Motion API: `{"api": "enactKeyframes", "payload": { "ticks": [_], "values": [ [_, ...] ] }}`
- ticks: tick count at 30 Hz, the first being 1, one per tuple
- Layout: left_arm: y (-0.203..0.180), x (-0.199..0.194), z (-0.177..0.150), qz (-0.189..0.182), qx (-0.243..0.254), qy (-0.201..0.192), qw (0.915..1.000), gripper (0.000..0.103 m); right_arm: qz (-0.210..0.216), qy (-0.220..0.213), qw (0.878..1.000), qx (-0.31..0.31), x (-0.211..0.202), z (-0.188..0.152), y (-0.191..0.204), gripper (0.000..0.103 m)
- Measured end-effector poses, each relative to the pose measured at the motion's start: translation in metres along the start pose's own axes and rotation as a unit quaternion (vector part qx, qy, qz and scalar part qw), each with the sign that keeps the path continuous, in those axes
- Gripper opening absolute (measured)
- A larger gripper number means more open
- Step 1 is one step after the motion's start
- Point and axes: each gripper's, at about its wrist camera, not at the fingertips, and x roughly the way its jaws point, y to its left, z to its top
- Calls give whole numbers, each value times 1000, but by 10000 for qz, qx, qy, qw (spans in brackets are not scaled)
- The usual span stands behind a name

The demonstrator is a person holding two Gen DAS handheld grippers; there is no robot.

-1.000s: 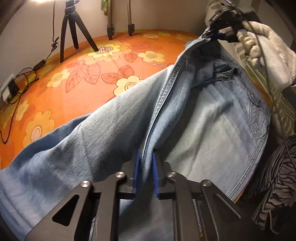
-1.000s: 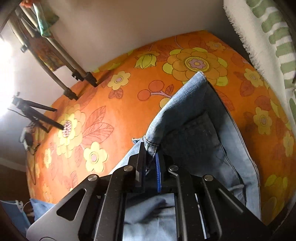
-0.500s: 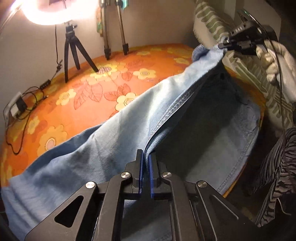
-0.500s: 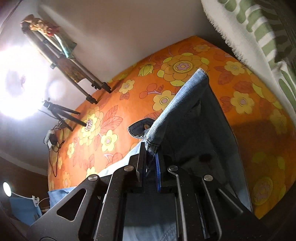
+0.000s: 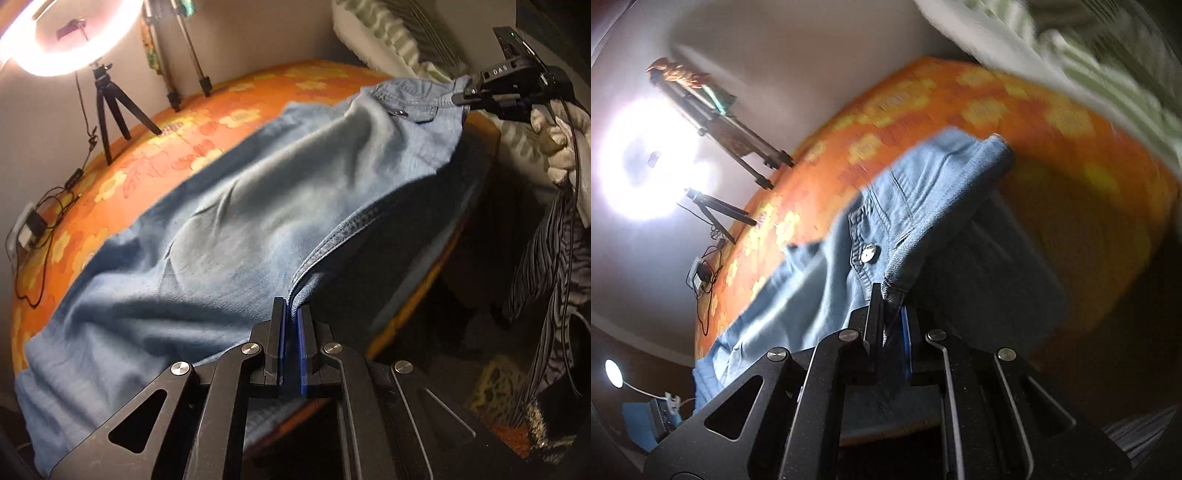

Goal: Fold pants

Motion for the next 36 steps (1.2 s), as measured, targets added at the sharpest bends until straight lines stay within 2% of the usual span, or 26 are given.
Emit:
{"api": "enactKeyframes", "payload": {
  "ticks": [6, 10, 12, 14, 15, 19, 23, 29, 34, 36],
  "values": [
    [-2, 2, -3, 77, -10, 54, 10000, 4, -94, 239, 9996, 124, 8, -25, -29, 8],
    [-3, 5, -4, 139, -14, 96, 9999, 4, 230, 331, 9992, -85, 4, -24, -32, 10],
    [-4, 7, -3, 165, -17, 111, 9998, 4, 250, 291, 9992, -85, -2, -16, -37, 33],
    [-4, 6, -2, 191, -35, 83, 9998, 4, 231, 123, 9997, -16, -10, -9, -41, 46],
    [-3, 5, -1, 207, -42, 62, 9998, 4, 244, 36, 9997, 34, -13, -3, -45, 47],
    [0, 2, 3, 255, -95, -23, 9996, 4, 228, 21, 9990, 372, -17, 21, -68, 48],
    [0, 1, 3, 276, -89, -43, 9996, 4, -48, 138, 9984, 552, -12, 32, -79, 48],
    [0, 2, 1, 264, -86, -27, 9996, 4, -858, 70, 9960, 231, -5, 41, -89, 54],
    [3, -1, 3, 248, -169, -81, 9995, 4, -891, 280, 9955, 160, 12, 46, -93, 54],
    [4, -1, 3, 248, -186, -95, 9995, 4, -898, 352, 9953, 50, 17, 45, -89, 50]
  ]
}}
